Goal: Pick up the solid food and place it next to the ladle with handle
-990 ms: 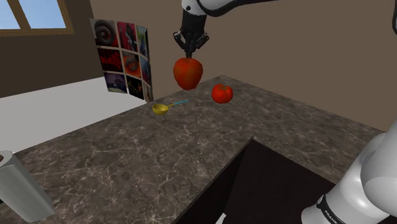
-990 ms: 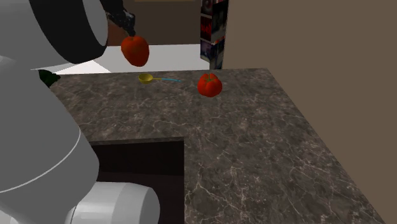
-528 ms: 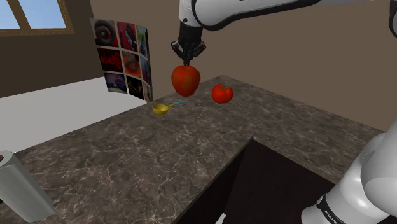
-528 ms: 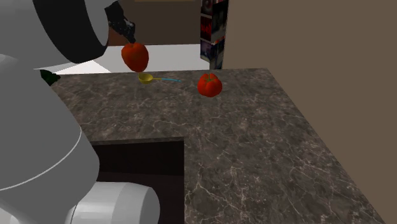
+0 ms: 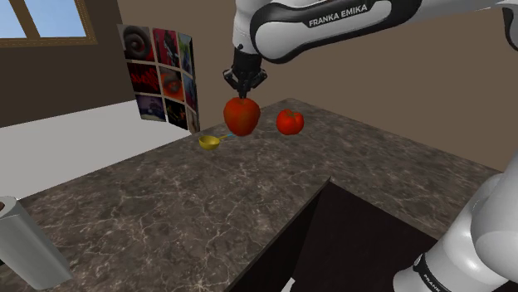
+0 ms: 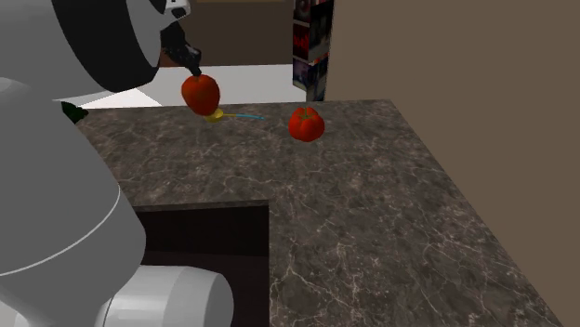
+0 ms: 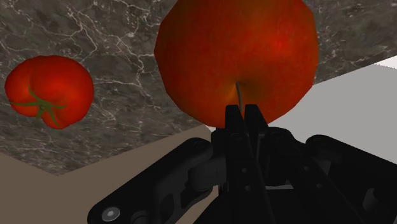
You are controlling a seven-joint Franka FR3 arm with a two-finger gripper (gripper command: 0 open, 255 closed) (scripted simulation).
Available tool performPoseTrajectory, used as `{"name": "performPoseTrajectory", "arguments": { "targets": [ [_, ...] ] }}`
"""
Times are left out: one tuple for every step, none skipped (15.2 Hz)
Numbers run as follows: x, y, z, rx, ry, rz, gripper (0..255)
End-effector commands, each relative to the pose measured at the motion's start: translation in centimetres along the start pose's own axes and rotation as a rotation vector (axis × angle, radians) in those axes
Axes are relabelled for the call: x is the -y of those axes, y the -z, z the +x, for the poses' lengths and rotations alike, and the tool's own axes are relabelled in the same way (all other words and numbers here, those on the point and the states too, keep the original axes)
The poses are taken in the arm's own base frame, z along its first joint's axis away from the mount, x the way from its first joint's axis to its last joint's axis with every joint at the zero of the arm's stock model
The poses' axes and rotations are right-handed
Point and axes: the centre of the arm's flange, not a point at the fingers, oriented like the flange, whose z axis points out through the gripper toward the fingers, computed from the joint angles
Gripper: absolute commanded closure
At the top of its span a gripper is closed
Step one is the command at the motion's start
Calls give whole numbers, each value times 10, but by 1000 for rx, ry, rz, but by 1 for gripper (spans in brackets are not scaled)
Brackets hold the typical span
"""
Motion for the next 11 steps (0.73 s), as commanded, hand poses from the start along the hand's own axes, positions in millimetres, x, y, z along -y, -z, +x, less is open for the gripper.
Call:
{"name": "performPoseTrajectory", "arguments": {
  "targets": [
    [-1, -10, -5, -1, 0, 1, 255],
    [-1, -14, -7, -1, 0, 1, 255],
    [0, -19, -10, -1, 0, 1, 255],
    [0, -24, -12, -1, 0, 1, 255],
    [0, -29, -14, -1, 0, 1, 255],
    [0, -34, -16, -1, 0, 1, 255],
    [0, -38, -18, -1, 0, 1, 255],
    [0, -43, -21, -1, 0, 1, 255],
    [0, -48, -23, -1, 0, 1, 255],
    [0, -53, -25, -1, 0, 1, 255],
    [1, -58, -27, -1, 0, 1, 255]
  ]
}}
